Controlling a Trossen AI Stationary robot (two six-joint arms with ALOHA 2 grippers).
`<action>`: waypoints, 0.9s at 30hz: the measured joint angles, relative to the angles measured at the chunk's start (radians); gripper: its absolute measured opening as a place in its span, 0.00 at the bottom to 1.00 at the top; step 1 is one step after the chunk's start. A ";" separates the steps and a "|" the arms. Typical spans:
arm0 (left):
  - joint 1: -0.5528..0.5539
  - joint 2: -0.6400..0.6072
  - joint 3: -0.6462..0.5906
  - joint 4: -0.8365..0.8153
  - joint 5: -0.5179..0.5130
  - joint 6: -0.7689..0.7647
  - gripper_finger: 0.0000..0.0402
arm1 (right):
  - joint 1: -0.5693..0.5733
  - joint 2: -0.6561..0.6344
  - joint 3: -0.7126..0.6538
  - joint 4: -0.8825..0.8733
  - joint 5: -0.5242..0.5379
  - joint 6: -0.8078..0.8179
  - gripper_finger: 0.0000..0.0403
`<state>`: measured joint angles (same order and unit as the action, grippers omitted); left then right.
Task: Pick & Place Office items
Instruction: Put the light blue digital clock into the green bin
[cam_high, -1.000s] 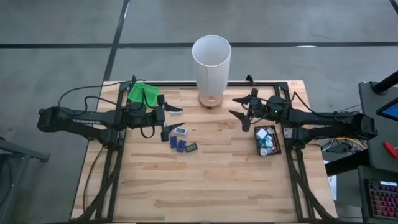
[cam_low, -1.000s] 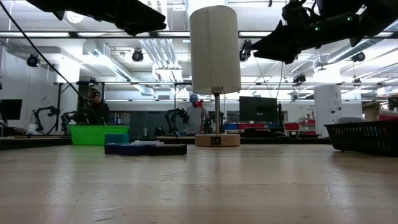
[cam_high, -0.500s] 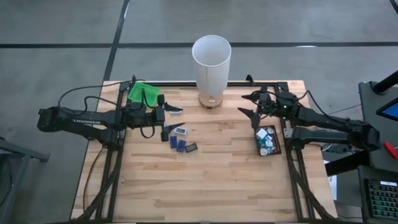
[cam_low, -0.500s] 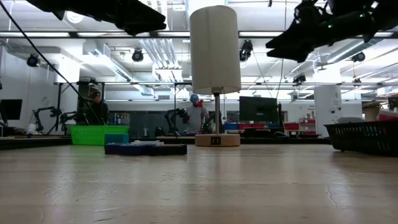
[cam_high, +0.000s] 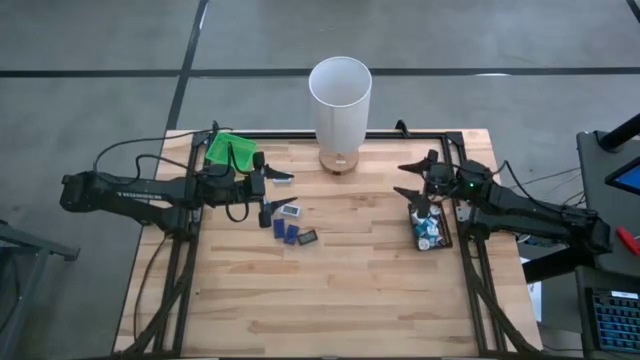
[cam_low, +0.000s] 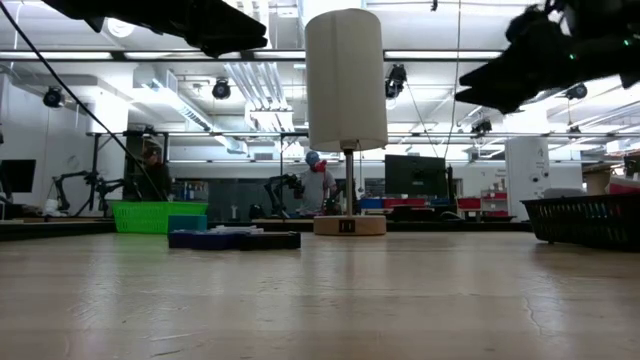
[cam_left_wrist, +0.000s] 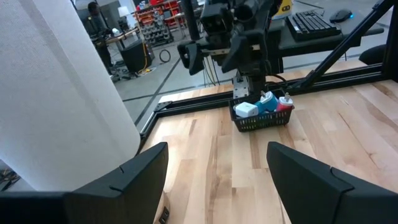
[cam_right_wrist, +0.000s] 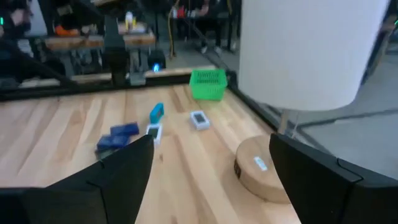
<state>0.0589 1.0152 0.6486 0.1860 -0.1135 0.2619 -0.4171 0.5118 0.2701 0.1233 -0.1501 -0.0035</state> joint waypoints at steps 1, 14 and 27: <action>0.000 0.000 0.000 0.000 0.000 0.000 0.70 | 0.000 -0.019 -0.026 0.030 0.008 0.001 0.80; 0.000 0.000 0.000 0.000 0.000 0.000 0.70 | 0.000 -0.254 -0.231 0.115 0.079 0.027 0.86; 0.000 0.000 0.000 0.000 0.000 0.000 0.70 | 0.000 -0.354 -0.261 -0.018 0.102 0.011 0.87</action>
<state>0.0586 1.0152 0.6487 0.1856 -0.1135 0.2619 -0.4171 0.1577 0.0090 0.1053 -0.0483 0.0079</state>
